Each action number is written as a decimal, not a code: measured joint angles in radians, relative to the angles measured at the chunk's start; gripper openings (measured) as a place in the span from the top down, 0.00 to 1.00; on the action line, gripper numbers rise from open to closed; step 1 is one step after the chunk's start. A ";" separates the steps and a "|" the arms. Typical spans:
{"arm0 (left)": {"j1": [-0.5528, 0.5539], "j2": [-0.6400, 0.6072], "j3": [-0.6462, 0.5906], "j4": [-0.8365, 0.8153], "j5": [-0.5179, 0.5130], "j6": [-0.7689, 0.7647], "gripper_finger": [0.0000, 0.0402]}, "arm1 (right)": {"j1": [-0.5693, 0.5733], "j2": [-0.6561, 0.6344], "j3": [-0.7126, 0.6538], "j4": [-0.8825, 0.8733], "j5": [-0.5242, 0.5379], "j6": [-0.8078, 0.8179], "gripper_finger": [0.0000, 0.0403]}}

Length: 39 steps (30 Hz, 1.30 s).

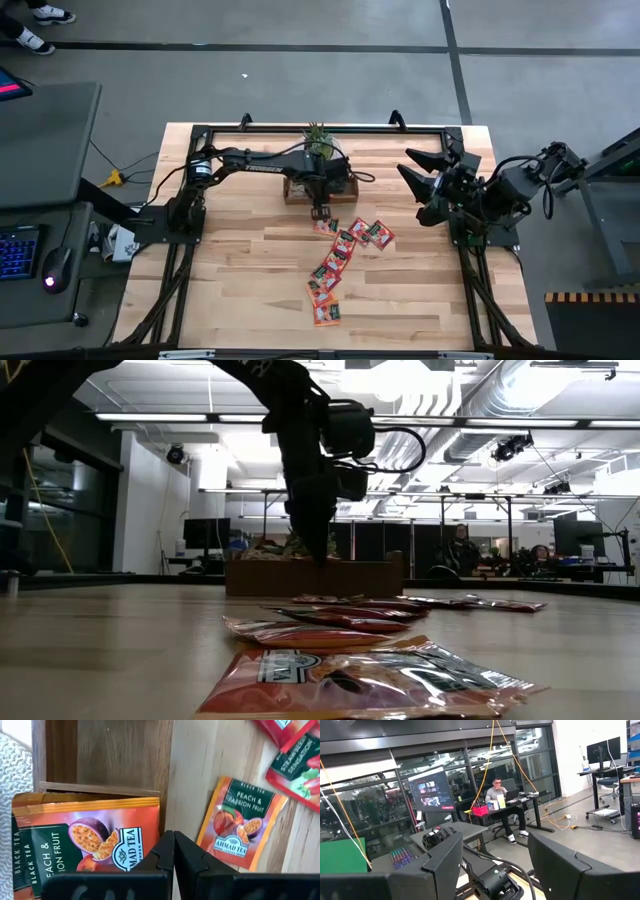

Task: Pick & Place Tea
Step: Put the orange tea bag into the middle section of the wooden organizer

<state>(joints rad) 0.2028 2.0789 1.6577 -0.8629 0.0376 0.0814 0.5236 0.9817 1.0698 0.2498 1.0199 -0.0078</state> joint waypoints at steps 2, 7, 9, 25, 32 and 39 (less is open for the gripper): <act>0.000 0.000 0.000 -0.008 0.000 0.000 1.00 | 0.000 0.000 0.000 0.000 0.000 0.000 0.45; 0.000 -0.016 -0.001 -0.018 -0.006 0.000 1.00 | 0.000 0.000 0.000 -0.009 0.001 0.000 0.45; 0.001 -0.027 0.007 -0.017 -0.016 0.005 1.00 | 0.000 0.000 0.000 -0.013 0.012 0.001 0.45; 0.001 -0.024 0.095 -0.084 -0.053 0.046 1.00 | 0.000 0.000 0.000 -0.015 0.019 0.008 0.45; 0.001 -0.023 0.094 -0.087 -0.052 0.048 1.00 | 0.000 0.000 0.000 -0.013 0.018 0.008 0.45; 0.001 -0.002 0.094 -0.075 -0.053 0.048 1.00 | 0.000 0.000 0.000 -0.013 0.018 0.009 0.45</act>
<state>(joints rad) 0.2039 2.0769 1.7515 -0.9382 -0.0154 0.1298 0.5236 0.9815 1.0698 0.2371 1.0378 0.0010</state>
